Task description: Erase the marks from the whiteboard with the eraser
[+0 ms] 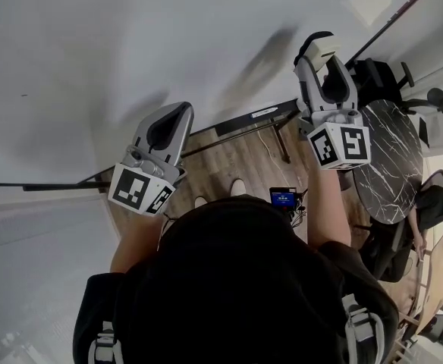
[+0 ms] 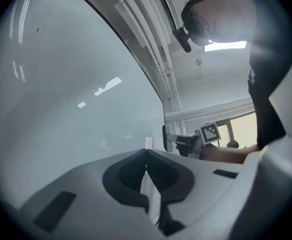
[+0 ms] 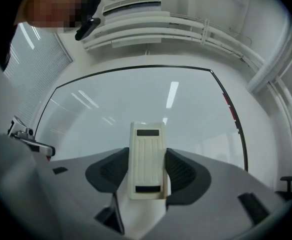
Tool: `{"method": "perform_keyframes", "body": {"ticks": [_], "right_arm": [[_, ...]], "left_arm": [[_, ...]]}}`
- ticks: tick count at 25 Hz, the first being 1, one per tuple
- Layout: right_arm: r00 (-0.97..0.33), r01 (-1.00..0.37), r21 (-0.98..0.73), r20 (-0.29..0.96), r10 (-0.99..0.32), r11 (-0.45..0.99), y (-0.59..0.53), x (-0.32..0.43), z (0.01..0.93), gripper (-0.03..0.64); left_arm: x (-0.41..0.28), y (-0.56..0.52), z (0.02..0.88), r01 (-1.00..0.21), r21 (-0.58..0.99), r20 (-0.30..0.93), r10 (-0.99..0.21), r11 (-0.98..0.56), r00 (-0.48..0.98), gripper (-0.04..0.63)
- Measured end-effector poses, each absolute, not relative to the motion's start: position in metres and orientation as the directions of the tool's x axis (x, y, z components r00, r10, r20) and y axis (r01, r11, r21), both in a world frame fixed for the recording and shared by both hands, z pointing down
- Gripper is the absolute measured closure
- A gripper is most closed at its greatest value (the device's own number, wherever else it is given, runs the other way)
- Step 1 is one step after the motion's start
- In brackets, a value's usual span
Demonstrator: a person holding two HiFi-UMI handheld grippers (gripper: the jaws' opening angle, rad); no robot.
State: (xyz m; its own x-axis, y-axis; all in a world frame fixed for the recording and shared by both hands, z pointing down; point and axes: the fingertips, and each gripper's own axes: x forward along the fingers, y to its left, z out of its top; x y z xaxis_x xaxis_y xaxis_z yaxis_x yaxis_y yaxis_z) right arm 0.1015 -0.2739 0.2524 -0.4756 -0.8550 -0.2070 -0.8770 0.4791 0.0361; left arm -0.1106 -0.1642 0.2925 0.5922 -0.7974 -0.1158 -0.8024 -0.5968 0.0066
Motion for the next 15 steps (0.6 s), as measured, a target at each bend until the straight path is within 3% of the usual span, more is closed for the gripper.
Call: {"method": "perform_keyframes", "body": {"ticks": [5, 15], "right_arm": [[-0.534, -0.843, 0.05, -0.194, -0.823, 0.535, -0.256, 0.088, 0.236, 0.383], [-0.604, -0.791, -0.026, -0.121, -0.788, 0.611, -0.205, 0.066, 0.315, 0.383]], "left_arm": [[-0.103, -0.168, 0.269, -0.78, 0.004, -0.099, -0.776, -0.626, 0.622, 0.591], [-0.096, -0.158, 0.318, -0.744, 0.02, -0.079, -0.743, -0.668, 0.665, 0.591]]}}
